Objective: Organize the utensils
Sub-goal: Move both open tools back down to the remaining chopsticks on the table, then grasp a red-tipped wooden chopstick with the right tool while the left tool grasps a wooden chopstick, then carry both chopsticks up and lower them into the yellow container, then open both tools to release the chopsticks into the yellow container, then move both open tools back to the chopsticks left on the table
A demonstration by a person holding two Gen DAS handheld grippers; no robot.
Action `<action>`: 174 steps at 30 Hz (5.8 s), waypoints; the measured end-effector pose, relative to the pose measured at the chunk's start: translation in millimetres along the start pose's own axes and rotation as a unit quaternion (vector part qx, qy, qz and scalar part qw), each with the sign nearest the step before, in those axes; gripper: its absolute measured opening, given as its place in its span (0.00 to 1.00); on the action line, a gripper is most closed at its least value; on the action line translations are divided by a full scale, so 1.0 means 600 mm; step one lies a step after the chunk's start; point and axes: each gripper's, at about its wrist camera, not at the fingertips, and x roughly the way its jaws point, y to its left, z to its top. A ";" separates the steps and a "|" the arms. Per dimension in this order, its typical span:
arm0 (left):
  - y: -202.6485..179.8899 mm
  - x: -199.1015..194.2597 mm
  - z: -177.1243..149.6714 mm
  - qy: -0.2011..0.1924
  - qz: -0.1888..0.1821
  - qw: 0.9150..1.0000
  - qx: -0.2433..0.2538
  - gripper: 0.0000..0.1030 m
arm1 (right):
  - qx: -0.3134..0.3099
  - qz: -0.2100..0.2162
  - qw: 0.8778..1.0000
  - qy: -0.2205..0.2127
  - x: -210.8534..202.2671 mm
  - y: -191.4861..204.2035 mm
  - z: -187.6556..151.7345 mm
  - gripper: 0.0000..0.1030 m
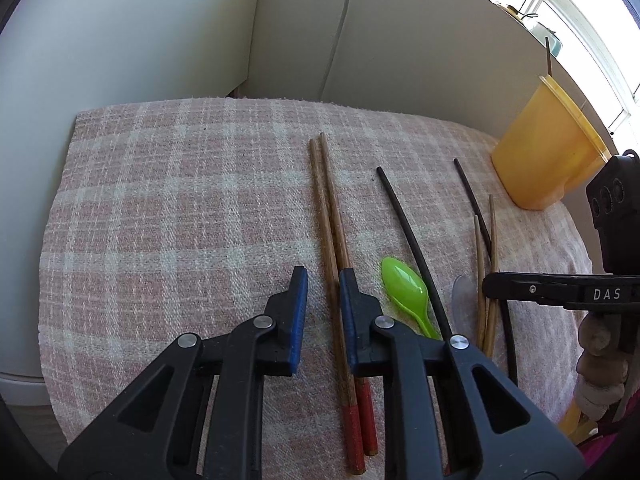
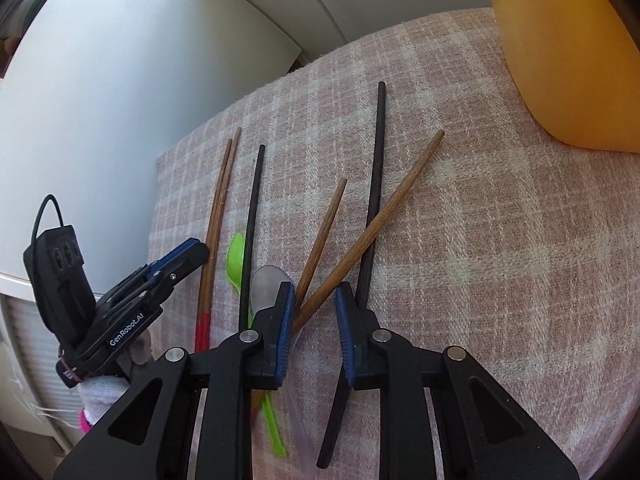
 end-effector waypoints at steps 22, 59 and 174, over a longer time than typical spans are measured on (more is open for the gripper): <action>0.014 0.048 0.097 0.019 -0.007 1.000 -0.008 0.07 | -0.047 -0.047 0.998 0.006 0.016 0.026 0.050 0.08; -0.042 -0.194 0.050 -0.167 -0.114 0.979 0.000 0.04 | -0.164 -0.035 0.976 -0.138 -0.224 0.019 0.006 0.05; -0.109 -0.105 0.042 -0.135 -0.021 0.989 0.057 0.16 | -0.194 -0.101 0.945 -0.245 -0.324 -0.003 -0.037 0.34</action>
